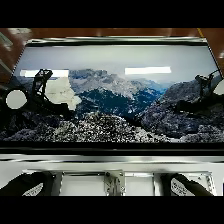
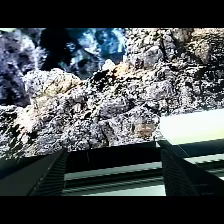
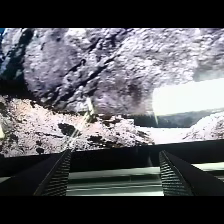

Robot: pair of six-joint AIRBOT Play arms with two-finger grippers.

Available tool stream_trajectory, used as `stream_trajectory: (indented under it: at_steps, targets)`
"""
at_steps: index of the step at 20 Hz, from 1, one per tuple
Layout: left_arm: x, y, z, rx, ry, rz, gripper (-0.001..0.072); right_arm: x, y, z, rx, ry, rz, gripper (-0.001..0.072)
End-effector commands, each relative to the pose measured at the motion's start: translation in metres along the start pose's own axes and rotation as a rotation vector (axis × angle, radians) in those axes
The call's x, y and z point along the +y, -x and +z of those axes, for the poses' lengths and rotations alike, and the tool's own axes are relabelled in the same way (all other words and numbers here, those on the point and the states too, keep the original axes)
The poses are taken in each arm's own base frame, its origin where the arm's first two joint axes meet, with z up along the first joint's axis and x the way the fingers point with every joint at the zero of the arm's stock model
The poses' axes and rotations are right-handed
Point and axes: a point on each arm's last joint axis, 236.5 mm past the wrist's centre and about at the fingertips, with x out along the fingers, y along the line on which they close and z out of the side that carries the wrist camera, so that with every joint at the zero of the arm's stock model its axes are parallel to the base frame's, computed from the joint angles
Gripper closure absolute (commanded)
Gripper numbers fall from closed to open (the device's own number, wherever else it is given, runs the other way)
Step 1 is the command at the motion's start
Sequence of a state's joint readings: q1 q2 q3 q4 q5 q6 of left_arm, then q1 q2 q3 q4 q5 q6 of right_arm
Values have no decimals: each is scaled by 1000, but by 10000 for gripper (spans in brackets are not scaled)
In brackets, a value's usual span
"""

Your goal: Fold the shirts.

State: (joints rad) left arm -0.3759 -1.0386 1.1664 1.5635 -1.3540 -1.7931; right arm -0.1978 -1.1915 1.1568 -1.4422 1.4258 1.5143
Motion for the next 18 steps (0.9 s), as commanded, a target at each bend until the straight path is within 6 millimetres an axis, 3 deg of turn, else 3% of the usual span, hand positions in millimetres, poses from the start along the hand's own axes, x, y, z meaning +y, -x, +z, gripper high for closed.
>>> stream_trajectory:
  at_steps: [1, 15, 18]
  targets:
    - [0, 0, 0, -1, 0, 0, -13, 0, 0, 0, 1, 1, 1, 33]
    - [0, 0, 0, -1, 0, 0, -13, 1, 0, 0, 0, 0, 1, 33]
    - [-4, -1, 18, -74, 0, -16, -13, 9, 1, 15, -61, -11, 39, 33]
